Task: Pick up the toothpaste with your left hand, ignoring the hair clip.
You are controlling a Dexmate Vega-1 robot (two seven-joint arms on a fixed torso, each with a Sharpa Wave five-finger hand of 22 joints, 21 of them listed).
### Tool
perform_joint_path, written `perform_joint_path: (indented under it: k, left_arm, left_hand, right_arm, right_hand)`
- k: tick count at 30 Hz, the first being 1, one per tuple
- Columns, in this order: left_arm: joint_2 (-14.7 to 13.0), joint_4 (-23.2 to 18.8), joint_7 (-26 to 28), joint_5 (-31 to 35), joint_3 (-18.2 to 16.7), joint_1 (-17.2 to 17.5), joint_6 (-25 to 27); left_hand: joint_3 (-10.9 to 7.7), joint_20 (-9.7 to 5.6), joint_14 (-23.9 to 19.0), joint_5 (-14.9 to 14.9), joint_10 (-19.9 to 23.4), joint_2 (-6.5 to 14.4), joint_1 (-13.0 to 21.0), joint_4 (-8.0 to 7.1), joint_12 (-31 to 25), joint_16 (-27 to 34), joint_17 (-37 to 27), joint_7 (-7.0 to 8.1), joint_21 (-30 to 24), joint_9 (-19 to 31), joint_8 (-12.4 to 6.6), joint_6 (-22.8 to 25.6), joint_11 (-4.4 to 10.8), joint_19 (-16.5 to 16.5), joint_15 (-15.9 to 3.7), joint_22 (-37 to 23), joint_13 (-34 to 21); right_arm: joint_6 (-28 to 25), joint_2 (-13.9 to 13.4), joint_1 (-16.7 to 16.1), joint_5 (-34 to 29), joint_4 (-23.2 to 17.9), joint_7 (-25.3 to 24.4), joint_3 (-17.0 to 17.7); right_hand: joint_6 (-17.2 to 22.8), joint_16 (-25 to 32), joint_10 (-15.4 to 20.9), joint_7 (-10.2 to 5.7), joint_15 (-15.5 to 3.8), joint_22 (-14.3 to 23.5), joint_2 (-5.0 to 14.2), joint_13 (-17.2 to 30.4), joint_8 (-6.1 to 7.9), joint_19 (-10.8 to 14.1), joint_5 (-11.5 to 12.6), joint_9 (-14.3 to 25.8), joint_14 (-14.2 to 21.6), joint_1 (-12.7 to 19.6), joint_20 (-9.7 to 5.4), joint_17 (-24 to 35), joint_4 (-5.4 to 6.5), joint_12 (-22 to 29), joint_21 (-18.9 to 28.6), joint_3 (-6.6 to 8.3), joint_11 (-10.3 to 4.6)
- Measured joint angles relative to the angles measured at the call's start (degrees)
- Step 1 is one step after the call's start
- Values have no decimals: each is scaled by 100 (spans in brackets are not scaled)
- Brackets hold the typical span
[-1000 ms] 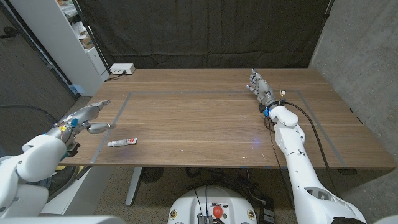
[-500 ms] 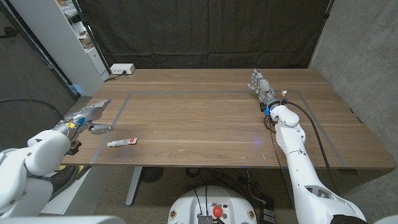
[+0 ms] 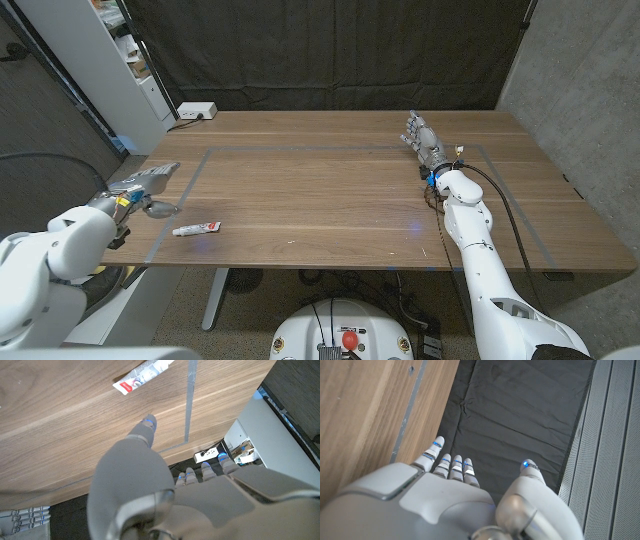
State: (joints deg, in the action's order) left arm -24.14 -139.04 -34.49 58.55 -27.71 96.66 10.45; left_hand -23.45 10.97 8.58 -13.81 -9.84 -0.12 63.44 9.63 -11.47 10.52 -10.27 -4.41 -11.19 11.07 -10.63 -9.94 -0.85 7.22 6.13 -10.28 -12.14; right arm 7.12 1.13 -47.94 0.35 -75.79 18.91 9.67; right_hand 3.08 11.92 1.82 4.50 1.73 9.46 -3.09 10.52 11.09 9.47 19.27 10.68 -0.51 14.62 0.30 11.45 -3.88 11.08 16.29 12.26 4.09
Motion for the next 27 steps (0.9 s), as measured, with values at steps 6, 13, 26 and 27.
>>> perform_joint_path:
  k: [6, 13, 26, 27]
  left_arm:
    - [0, 0, 54, 87, 26, 65, -107]
    - [15, 28, 180, 284, 99, 114, -246]
    - [91, 125, 337, 510, 260, 188, -293]
    - [93, 127, 344, 515, 264, 190, -290]
  left_hand:
    - [-3, 0, 7, 50, 4, -3, 69, 3, -63, 0, 0, 68, 0, 0, -62, 18, 100, 0, -49, 0, 0]
    - [-25, 0, -36, 112, 131, -2, 128, 25, -105, 0, 0, 148, 0, -1, -128, -1, 223, 0, -91, 16, -27]
    - [-7, 0, -128, 199, 303, -10, 181, 8, -196, 32, 1, 259, 0, -1, -217, 31, 361, -1, -183, 16, -27]
    - [-8, 0, -128, 199, 333, -10, 181, 8, -220, 32, 1, 282, 0, -1, -217, 54, 371, -1, -182, 16, -27]
  right_arm:
    - [14, 4, -8, 12, 0, -9, 1]
    - [25, 21, -32, 24, -35, -36, -3]
    - [31, 39, -71, 40, -95, -87, -25]
    - [31, 39, -74, 40, -98, -89, -28]
  right_hand:
    - [0, 0, 0, 0, 0, 0, -6, 0, 0, 0, 0, 0, 0, 6, 0, 0, -23, 0, 0, 23, 0]
    - [0, 0, 0, 0, 0, 0, 24, 0, 0, 0, 23, 0, 0, 36, 0, 1, -23, 0, 0, 23, 0]
    - [0, 0, 0, 0, 0, 0, -14, 0, 0, 31, 21, 0, 0, 74, 31, 16, -47, 0, -44, -1, 0]
    - [0, 0, 0, 0, 0, 0, -14, 0, 0, 31, 21, 0, 0, 73, 32, 16, -47, 0, -44, -1, 0]
